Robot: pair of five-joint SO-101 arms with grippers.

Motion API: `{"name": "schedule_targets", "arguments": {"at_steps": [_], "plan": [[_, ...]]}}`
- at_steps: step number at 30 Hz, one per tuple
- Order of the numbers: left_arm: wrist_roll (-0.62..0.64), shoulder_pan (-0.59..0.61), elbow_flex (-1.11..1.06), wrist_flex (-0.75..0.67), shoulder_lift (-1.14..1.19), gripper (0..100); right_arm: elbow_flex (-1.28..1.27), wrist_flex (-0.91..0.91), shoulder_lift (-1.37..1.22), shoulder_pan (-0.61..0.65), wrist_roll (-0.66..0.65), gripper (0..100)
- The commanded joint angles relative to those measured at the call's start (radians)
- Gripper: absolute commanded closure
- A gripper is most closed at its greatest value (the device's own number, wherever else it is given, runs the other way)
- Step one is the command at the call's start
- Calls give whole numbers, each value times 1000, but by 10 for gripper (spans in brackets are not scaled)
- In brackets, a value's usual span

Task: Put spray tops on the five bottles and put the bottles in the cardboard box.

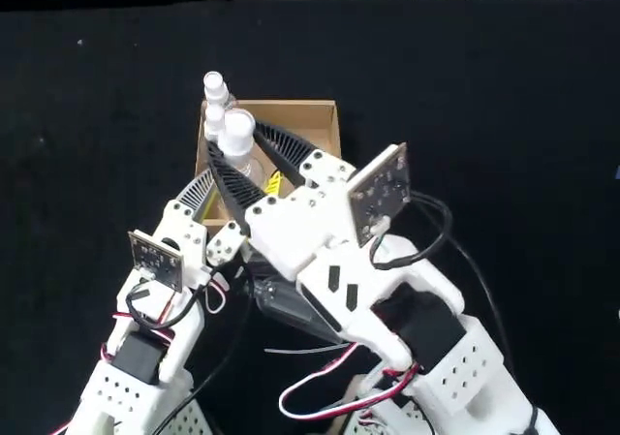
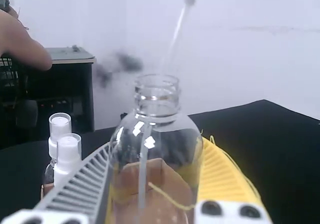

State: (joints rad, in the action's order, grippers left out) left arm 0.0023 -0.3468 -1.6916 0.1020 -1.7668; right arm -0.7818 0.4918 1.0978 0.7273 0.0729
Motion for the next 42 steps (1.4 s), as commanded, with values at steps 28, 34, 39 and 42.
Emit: {"name": "schedule_targets", "arguments": {"at_steps": [28,34,39,42], "plan": [[11,10,-10,-20,3,942,-88,364,150,-729,8,949],[11,15,-10,-20,5,942,-460,23,120,-839,8,949],[11,15,-10,-20,5,942,-705,-311,119,-888,0,949],[11,16,-10,-20,5,942,-766,-379,117,-914,0,949]]}}
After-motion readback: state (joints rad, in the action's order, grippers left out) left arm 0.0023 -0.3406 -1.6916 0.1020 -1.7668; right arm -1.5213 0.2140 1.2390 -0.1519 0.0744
